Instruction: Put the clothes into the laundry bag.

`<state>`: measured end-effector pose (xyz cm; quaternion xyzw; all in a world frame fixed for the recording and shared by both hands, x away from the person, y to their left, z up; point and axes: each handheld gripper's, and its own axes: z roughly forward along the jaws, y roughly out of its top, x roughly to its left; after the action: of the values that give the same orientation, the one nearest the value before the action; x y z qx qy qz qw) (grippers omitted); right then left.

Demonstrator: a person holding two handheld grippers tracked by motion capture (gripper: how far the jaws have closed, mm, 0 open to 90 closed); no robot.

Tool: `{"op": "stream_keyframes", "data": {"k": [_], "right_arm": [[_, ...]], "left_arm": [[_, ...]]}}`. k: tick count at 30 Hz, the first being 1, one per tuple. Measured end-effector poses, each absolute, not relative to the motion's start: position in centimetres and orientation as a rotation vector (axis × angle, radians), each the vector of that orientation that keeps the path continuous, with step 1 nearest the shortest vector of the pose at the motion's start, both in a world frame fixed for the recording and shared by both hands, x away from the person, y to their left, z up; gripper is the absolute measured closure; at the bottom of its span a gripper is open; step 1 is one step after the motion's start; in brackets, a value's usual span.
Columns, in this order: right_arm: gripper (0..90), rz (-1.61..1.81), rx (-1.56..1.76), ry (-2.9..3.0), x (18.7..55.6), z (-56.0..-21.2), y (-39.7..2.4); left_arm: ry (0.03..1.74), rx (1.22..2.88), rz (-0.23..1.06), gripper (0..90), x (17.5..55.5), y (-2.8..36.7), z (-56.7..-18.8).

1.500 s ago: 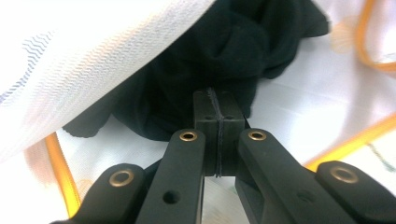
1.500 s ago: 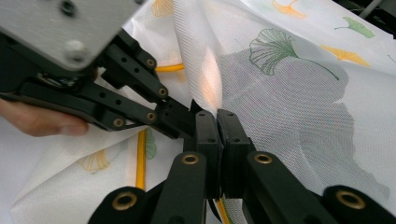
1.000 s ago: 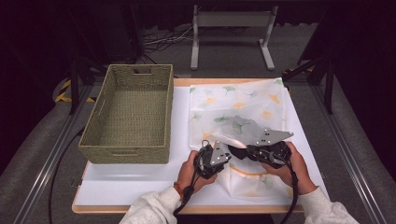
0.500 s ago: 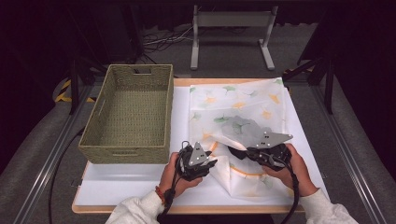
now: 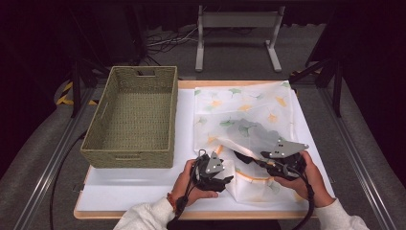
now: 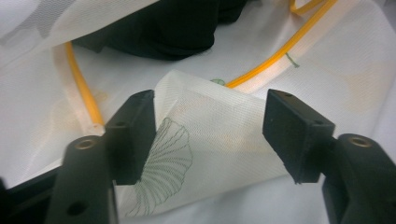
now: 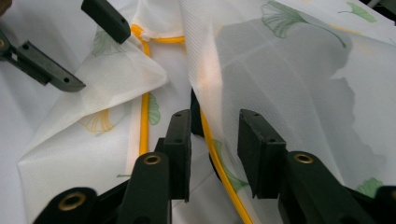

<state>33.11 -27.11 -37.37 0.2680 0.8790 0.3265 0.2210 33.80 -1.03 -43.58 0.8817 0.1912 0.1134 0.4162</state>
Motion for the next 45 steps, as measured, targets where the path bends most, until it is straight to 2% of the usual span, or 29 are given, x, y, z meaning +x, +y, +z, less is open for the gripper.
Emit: {"op": "stream_keyframes", "data": {"k": [8, 12, 19, 20, 22, 27, 28, 29, 37, 45], "right_arm": [[65.9, 0.897, 0.772, 2.409, 32.7, -37.6, -27.7], [63.8, 0.88, 0.779, 2.418, 32.6, -37.9, -27.6], [61.2, 0.863, 0.805, 2.414, 32.0, -38.3, -27.7], [60.7, 0.86, 0.805, 2.414, 32.0, -38.3, -27.7], [60.4, 0.857, 0.81, 2.414, 31.9, -38.4, -27.8], [60.1, 0.846, 0.82, 2.417, 31.9, -38.5, -27.9], [60.1, 0.846, 0.82, 2.417, 31.9, -38.5, -27.9], [60.0, 0.838, 0.837, 2.42, 32.0, -38.5, -27.9], [59.7, 0.846, 0.837, 2.406, 31.7, -38.4, -28.2], [57.4, 0.87, 0.868, 2.4, 31.8, -38.1, -28.7]], "left_arm": [[0.477, 2.266, 0.259, 33.6, 34.8, -2.7, -44.3], [0.505, 2.283, 0.205, 30.6, 35.6, -3.1, -44.8], [0.521, 2.324, 0.209, 29.3, 36.3, -3.6, -44.9], [0.519, 2.327, 0.203, 31.0, 36.3, -3.6, -44.8], [0.525, 2.33, 0.194, 40.1, 36.4, -3.3, -44.7], [0.523, 2.35, 0.173, 72.9, 36.6, -2.0, -44.3], [0.519, 2.354, 0.167, 72.9, 36.6, -1.8, -44.3], [0.508, 2.353, 0.167, 80.5, 36.6, -1.5, -44.2], [0.419, 2.304, 0.259, 83.7, 34.3, 0.1, -42.6], [0.363, 2.332, 0.31, 81.6, 31.7, 2.9, -42.5]]}}
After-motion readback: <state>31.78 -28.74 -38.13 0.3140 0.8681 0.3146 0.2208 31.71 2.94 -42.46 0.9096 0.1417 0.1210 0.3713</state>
